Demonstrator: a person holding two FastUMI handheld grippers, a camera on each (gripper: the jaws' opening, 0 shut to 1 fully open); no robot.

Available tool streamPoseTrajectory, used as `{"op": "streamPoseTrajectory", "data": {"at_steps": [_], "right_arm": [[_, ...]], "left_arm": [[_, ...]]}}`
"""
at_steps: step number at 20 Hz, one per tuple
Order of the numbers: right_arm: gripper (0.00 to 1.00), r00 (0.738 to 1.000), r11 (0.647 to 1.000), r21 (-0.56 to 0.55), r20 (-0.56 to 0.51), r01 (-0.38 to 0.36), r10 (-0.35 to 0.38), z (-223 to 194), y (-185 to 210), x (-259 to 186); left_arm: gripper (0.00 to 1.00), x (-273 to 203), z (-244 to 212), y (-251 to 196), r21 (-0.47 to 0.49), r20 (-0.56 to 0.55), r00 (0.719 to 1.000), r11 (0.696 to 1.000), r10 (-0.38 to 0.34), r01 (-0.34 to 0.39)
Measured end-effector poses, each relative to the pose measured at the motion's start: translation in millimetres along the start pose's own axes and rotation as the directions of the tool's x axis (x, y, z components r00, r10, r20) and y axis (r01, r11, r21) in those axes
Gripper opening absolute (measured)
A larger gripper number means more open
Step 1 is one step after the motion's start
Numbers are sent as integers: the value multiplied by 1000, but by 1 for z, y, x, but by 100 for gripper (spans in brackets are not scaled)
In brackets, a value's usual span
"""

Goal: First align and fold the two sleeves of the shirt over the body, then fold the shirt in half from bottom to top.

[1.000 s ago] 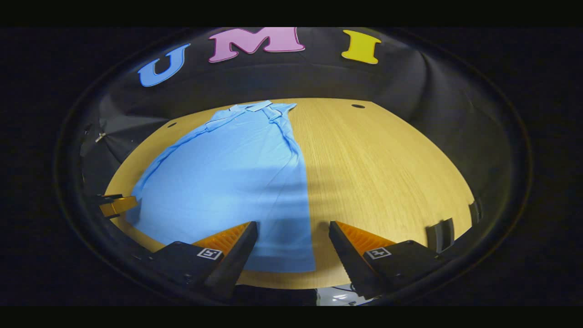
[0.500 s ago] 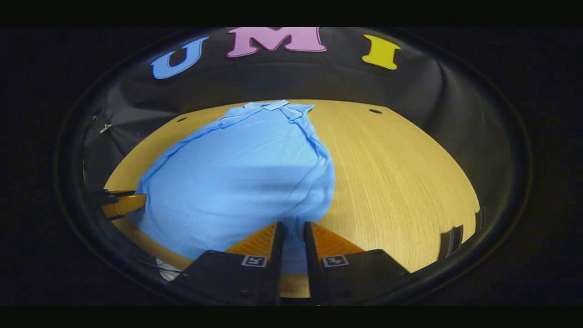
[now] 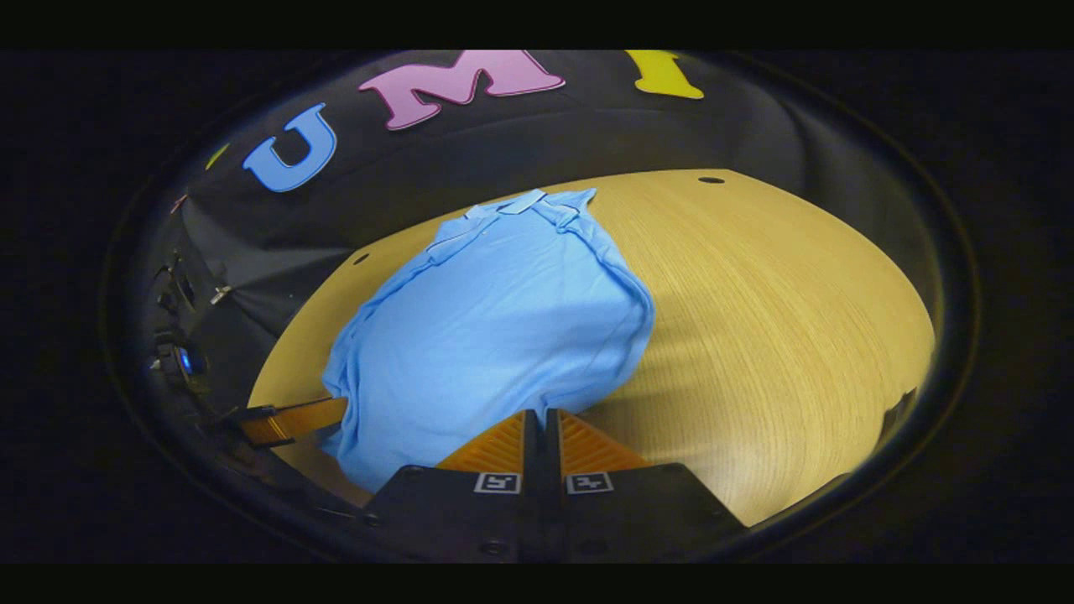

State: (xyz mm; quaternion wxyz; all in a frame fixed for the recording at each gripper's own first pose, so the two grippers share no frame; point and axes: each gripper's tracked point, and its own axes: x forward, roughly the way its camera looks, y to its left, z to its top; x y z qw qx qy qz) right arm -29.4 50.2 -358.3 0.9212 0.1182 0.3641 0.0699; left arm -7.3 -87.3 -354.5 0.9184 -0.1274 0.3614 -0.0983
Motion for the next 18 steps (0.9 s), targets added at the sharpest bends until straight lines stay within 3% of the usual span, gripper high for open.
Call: {"op": "streamPoseTrajectory", "data": {"at_steps": [1, 3, 5, 7, 8, 10, 18], "right_arm": [[11, 1000, 999, -31, 14, 7, -6, 4, 0, 0], [0, 999, 999, -50, 54, 3, 0, 19, 4, -1], [5, 995, 997, -74, 102, 6, 1, 38, 7, -2], [0, 990, 993, -119, 138, 19, -2, 56, 7, -2], [0, 988, 991, -130, 156, 21, 0, 66, 8, 0], [0, 981, 990, -137, 196, 26, 2, 90, 8, 0], [5, 933, 982, -181, 359, 55, 14, 199, 8, 19]], "left_arm": [[6, 0, 1, 2, 0, 8, 1000, 1000, 5, -5], [6, -3, 10, -1, 7, 34, 999, 1000, -6, 6], [6, -6, 26, -9, 4, 74, 997, 1000, -30, 29], [6, -8, 44, -16, 0, 101, 994, 999, -45, 45], [11, -9, 54, -19, -3, 114, 992, 999, -49, 50], [6, -8, 76, -28, -1, 143, 988, 998, -67, 68], [6, 16, 184, -44, 47, 276, 956, 995, -97, 87]]}}
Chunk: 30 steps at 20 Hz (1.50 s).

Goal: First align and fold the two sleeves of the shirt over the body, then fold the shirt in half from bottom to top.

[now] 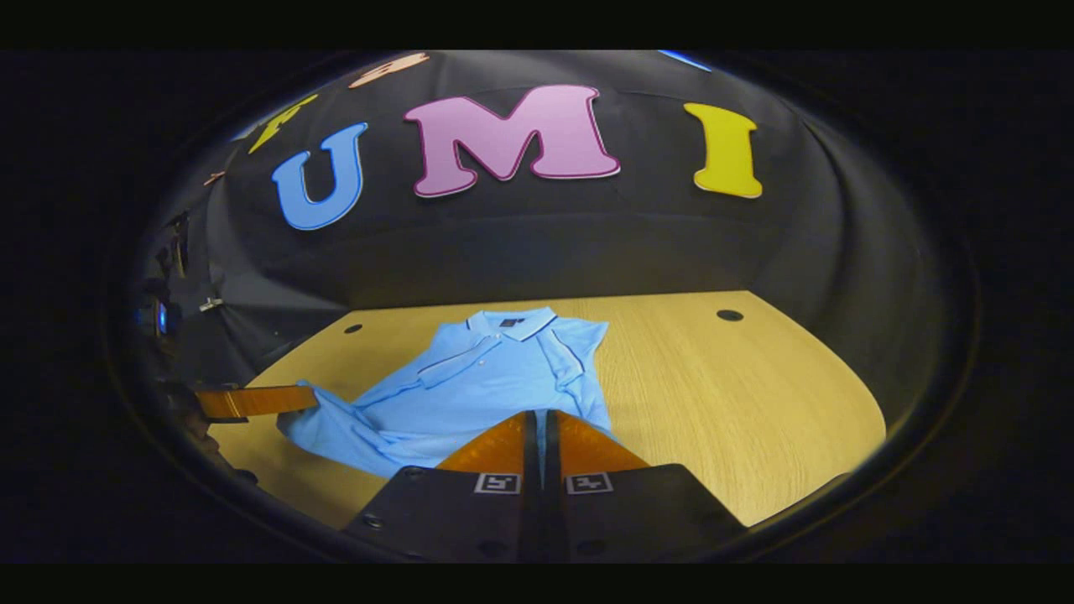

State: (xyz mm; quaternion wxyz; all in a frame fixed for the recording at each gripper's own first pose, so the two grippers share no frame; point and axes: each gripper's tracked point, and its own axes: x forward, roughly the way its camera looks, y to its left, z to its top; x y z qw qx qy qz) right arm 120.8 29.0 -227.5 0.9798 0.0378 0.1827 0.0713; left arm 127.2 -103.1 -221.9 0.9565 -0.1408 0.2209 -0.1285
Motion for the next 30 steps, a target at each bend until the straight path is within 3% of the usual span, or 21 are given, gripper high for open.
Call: {"op": "streamPoseTrajectory", "data": {"at_steps": [1, 2, 7, 8, 10, 11, 14, 15, 16, 17, 20, 22, 23, 25, 26, 28, 30], "right_arm": [[0, 1000, 1000, -9, 22, 0, 0, 11, -2, 10], [5, 999, 1000, -17, 43, 1, 0, 25, -5, 22], [5, 987, 998, -56, 159, -1, 10, 89, -17, 76], [0, 984, 998, -56, 176, -4, 14, 101, -19, 89], [10, 977, 997, -76, 214, -2, 18, 126, -24, 118], [4, 974, 996, -88, 225, -6, 26, 136, -25, 132], [5, 965, 994, -113, 259, -10, 39, 168, -28, 177], [10, 965, 993, -115, 258, -13, 42, 172, -29, 192], [5, 965, 993, -120, 258, -16, 46, 176, -29, 206], [10, 965, 991, -134, 260, -6, 40, 181, -32, 220], [0, 972, 991, -130, 232, 1, 29, 177, -39, 261], [0, 984, 992, -123, 177, 13, 9, 157, -46, 285], [5, 987, 990, -137, 162, 27, -5, 146, -51, 295], [0, 992, 984, -171, 121, 56, -35, 126, -62, 310], [9, 994, 982, -178, 100, 68, -50, 117, -67, 315], [51, 994, 984, -160, 89, 75, -61, 112, -71, 304], [94, 991, 989, -122, 112, 81, -67, 113, -74, 282]], "left_arm": [[6, 12, 12, 2, 2, 19, 1000, 1000, -1, 1], [6, 23, 28, 3, 9, 40, 999, 1000, 0, 0], [6, 83, 100, 8, 60, 147, 989, 998, -14, 5], [6, 94, 113, 9, 70, 164, 986, 998, -18, 6], [6, 121, 140, 14, 93, 191, 981, 996, -19, 1], [6, 134, 150, 15, 85, 200, 979, 996, -29, 12], [6, 179, 179, 29, 47, 218, 976, 999, -21, 11], [6, 193, 184, 36, 44, 217, 976, 999, -18, 8], [6, 206, 187, 41, 40, 206, 978, 999, -24, 16], [6, 220, 190, 45, 29, 202, 979, 1000, -17, 12], [5, 254, 190, 67, -22, 200, 980, 1000, 9, -4], [6, 275, 176, 89, -14, 170, 983, 997, 75, -74], [6, 284, 169, 101, 2, 159, 981, 993, 112, -114], [5, 292, 158, 108, 47, 128, 979, 985, 159, -166], [27, 291, 154, 107, 69, 109, 979, 981, 171, -180], [71, 276, 152, 112, 102, 106, 974, 972, 202, -213], [96, 257, 158, 100, 133, 153, 965, 963, 212, -233]]}}
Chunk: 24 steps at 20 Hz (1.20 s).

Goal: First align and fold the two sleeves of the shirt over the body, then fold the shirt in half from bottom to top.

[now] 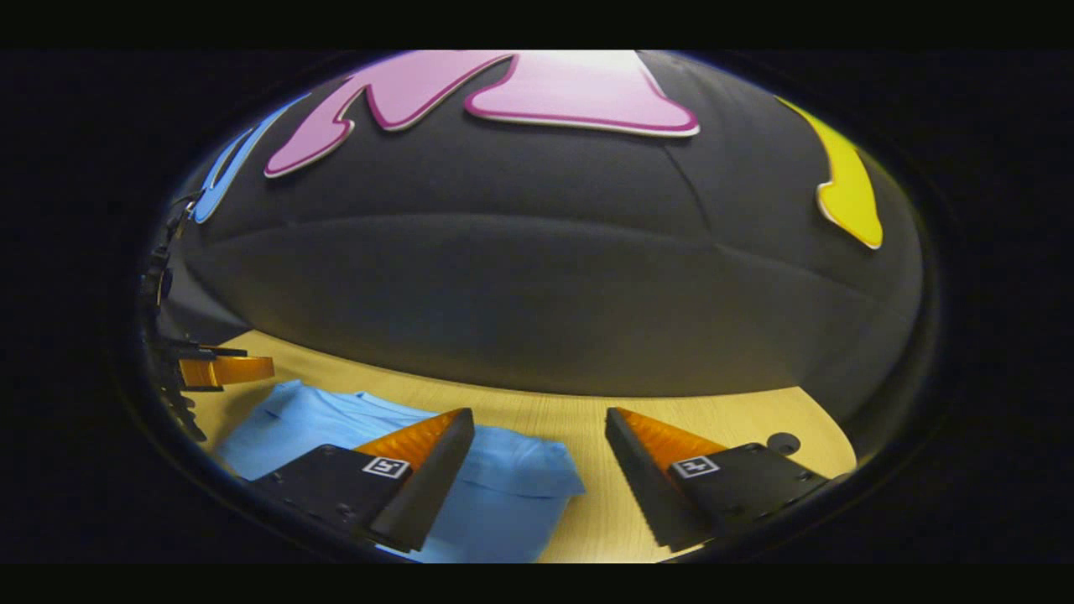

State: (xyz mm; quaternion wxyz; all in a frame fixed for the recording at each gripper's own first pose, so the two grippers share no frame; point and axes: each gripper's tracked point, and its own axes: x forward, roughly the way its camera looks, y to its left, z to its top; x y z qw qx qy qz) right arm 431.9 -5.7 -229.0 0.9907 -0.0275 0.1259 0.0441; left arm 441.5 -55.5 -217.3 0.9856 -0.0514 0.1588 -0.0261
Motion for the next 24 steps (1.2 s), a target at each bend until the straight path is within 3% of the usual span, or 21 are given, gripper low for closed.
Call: {"op": "streamPoseTrajectory", "data": {"at_steps": [1, 4, 7, 10, 15, 20, 23, 24], "right_arm": [[100, 1000, 1000, 6, 16, 12, -12, 5, -5, -14], [98, 996, 998, 3, 69, 55, -55, 23, -21, -66], [98, 986, 993, 14, 121, 115, -115, 48, -35, -135], [98, 966, 978, 3, 156, 209, -207, 82, -58, -218], [98, 929, 963, 55, 255, 262, -268, 160, -70, -353], [98, 895, 955, 13, 346, 295, -281, 182, -57, -471], [95, 915, 973, -6, 342, 229, -214, 166, -25, -517], [97, 923, 976, -14, 329, 218, -201, 155, -17, -531]], "left_arm": [[97, -13, 9, -2, 22, 26, 1000, 1000, 6, -7], [97, -65, 32, -12, 88, 115, 993, 996, 23, -33], [97, -146, 56, -22, 102, 215, 976, 994, 23, -45], [97, -229, 89, -41, 63, 312, 950, 998, -13, -7], [97, -374, 129, -37, 108, 411, 911, 994, -29, -17], [96, -493, 110, -48, 67, 410, 912, 998, -27, -1], [96, -544, 83, -51, 3, 413, 911, 1000, -9, 9], [96, -561, 81, -51, -6, 443, 897, 1000, 2, 0]]}}
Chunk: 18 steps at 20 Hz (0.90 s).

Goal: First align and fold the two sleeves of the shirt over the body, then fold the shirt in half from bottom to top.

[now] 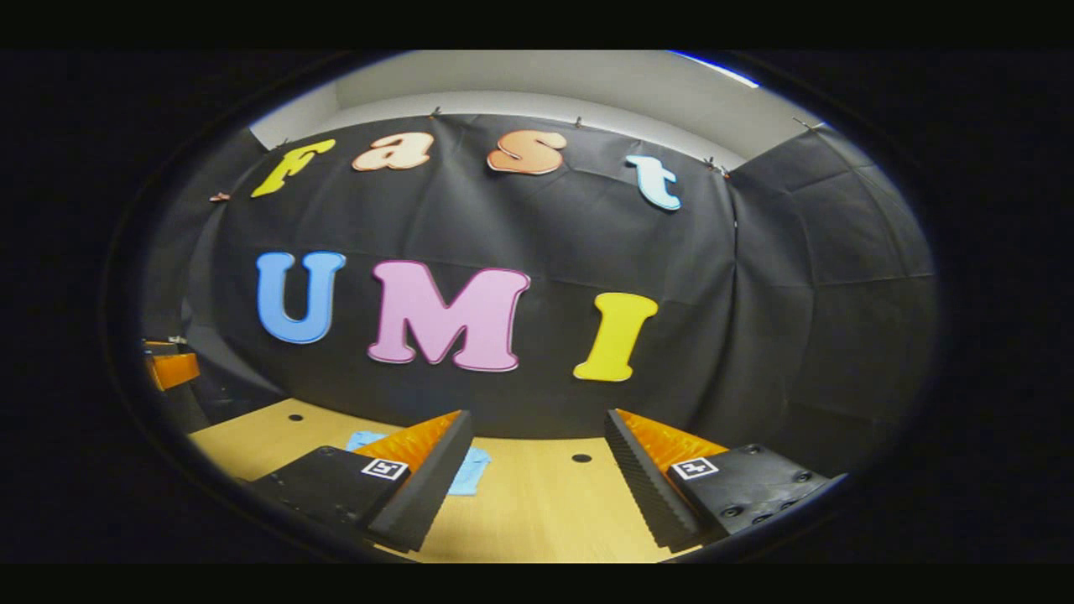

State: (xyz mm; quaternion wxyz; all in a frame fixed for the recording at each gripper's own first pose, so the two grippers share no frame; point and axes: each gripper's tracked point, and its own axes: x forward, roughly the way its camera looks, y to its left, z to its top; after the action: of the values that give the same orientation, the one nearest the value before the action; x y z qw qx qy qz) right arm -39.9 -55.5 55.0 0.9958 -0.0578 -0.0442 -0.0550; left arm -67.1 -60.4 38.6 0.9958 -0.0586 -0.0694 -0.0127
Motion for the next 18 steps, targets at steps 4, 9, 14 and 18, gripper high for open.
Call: {"op": "streamPoseTrajectory", "data": {"at_steps": [4, 9, 14, 18], "right_arm": [[96, 999, 1000, 20, -41, -1, 2, -31, 20, -63], [96, 989, 997, 45, -138, -56, 62, -61, 41, -108], [97, 989, 997, 52, -135, -56, 63, -54, 44, -106], [97, 991, 992, 107, -110, -69, 80, -44, 50, -96]], "left_arm": [[96, -56, -13, 7, 73, 47, 999, 997, 4, -7], [96, -79, -61, 1, 8, -111, 993, 999, -33, 34], [96, -60, -46, -7, 52, -72, 995, 996, -73, 76], [96, -58, -45, -11, 46, -71, 994, 995, -82, 86]]}}
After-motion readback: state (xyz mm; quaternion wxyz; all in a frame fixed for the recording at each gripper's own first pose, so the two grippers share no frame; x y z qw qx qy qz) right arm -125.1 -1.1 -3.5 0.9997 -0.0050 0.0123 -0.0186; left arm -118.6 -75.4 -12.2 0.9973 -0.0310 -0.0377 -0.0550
